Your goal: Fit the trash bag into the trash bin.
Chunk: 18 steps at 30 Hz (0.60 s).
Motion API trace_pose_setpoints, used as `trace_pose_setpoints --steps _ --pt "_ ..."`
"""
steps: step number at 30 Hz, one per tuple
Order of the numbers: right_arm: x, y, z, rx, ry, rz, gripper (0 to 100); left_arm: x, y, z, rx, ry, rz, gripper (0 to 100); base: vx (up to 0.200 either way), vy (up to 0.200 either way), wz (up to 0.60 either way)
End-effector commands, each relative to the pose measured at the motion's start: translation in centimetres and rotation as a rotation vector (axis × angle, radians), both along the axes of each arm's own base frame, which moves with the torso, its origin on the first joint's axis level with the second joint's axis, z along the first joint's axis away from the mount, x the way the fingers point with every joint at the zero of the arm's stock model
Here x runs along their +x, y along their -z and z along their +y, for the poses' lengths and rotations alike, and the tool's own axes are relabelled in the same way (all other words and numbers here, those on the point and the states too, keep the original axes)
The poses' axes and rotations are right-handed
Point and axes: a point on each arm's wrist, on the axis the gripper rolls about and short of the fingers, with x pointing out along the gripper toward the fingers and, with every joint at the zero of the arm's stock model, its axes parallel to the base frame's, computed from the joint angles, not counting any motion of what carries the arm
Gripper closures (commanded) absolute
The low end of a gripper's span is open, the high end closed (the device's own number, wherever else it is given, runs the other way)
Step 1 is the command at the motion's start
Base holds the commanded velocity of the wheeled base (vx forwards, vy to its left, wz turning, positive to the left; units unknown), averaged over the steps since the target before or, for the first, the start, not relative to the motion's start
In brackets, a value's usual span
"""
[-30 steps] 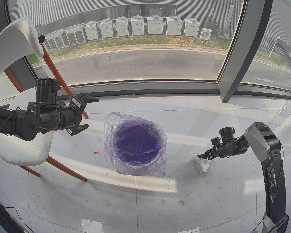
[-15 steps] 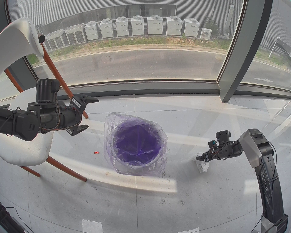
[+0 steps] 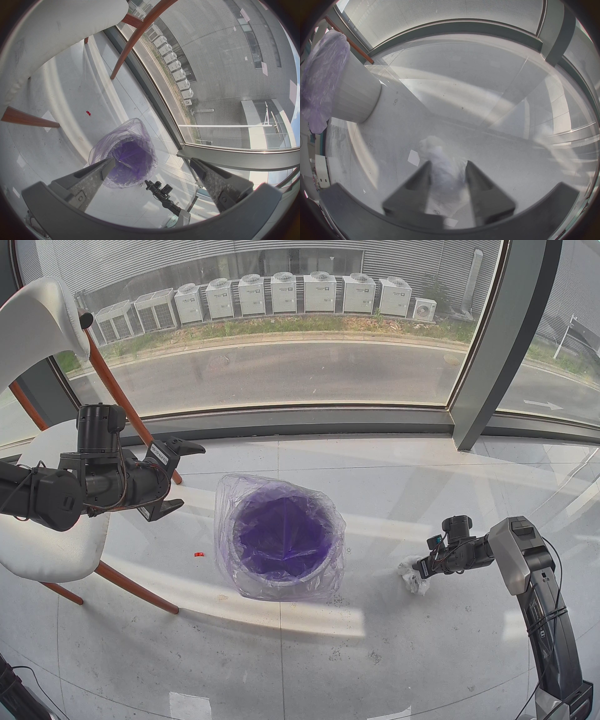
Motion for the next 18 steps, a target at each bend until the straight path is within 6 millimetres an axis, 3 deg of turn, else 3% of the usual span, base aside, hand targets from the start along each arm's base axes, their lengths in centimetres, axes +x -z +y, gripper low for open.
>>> trace_pose_setpoints --steps 1,3,7,8,9,10,11,12,13,14,16,18 --pt "-0.2 1.0 0.0 -0.001 0.0 0.021 100 0.1 0.1 0.0 0.001 -0.001 0.003 0 0.0 0.0 0.0" --pt "0.0 -0.7 -0.3 -0.003 0.001 0.034 100 0.2 0.3 0.0 0.001 -0.001 0.007 0 0.0 0.0 0.0" --pt "0.8 -10.2 -0.4 0.008 -0.003 -0.064 100 0.3 0.4 0.0 0.002 -0.002 0.009 0 0.0 0.0 0.0" --pt "0.8 -11.0 -0.4 0.009 -0.002 -0.069 100 0.3 0.4 0.0 0.002 -0.002 0.009 0 0.0 0.0 0.0" --pt "0.2 -15.9 -1.1 0.013 0.002 -0.1 100 0.2 0.3 0.0 0.002 -0.002 0.007 0 0.0 0.0 0.0" --pt "0.1 -16.8 -1.1 0.015 0.0 -0.11 100 0.2 0.3 0.0 0.001 -0.001 0.007 0 0.0 0.0 0.0" --pt "-0.9 -21.2 -0.9 0.031 -0.018 -0.145 100 0.2 0.2 0.0 0.001 -0.001 0.006 0 0.0 0.0 0.0" --pt "-1.2 -22.3 -0.6 0.035 -0.023 -0.155 100 0.2 0.2 0.0 0.002 -0.002 0.006 0 0.0 0.0 0.0" --pt "-2.3 -25.6 -0.2 0.041 -0.036 -0.18 100 0.2 0.2 0.0 0.001 -0.001 0.004 0 0.0 0.0 0.0" --pt "-3.2 -27.5 0.7 0.045 -0.055 -0.194 100 0.2 0.2 0.0 0.001 -0.002 0.004 0 0.0 0.0 0.0" --pt "-4.3 -29.5 2.2 0.064 -0.091 -0.21 100 0.1 0.0 0.0 0.0 -0.002 -0.002 0 0.0 0.0 0.0" --pt "-6.2 -31.9 5.9 0.144 -0.171 -0.218 100 0.1 -0.2 0.0 -0.001 -0.002 -0.008 0 0.0 0.0 0.0"
